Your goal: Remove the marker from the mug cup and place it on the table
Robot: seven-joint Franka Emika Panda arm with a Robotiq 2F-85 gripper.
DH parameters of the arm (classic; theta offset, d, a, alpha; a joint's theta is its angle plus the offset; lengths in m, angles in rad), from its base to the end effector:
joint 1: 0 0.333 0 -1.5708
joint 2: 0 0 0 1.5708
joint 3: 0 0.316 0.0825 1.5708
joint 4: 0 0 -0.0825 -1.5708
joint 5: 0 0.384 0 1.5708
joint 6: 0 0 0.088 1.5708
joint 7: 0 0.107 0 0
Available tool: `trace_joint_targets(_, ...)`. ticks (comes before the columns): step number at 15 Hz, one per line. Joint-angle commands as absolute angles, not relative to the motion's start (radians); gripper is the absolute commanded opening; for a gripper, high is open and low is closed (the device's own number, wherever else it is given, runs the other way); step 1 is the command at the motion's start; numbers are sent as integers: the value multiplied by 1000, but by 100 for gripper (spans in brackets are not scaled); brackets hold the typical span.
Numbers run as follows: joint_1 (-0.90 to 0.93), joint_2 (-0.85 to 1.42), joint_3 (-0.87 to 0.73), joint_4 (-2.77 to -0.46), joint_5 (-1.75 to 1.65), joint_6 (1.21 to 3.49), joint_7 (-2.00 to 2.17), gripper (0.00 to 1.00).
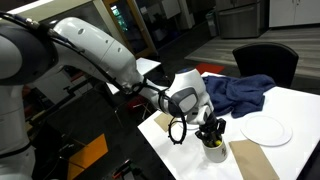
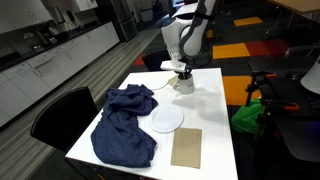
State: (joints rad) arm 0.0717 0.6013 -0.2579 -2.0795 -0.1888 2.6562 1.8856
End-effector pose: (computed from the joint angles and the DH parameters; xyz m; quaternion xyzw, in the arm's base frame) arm 0.5703 -0.1048 0.1406 0.5935 -0.7964 0.0816 0.0824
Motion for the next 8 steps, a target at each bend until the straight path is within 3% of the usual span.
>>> trace_joint_targets(1, 112, 603, -285, -2055, -178, 2600, 1896, 1)
trace_joint_targets(2, 130, 588, -299, -2067, -188, 2588, 1917, 5)
trace_joint_targets(8, 243, 469, -366, -2156, -272, 2502, 2036, 5)
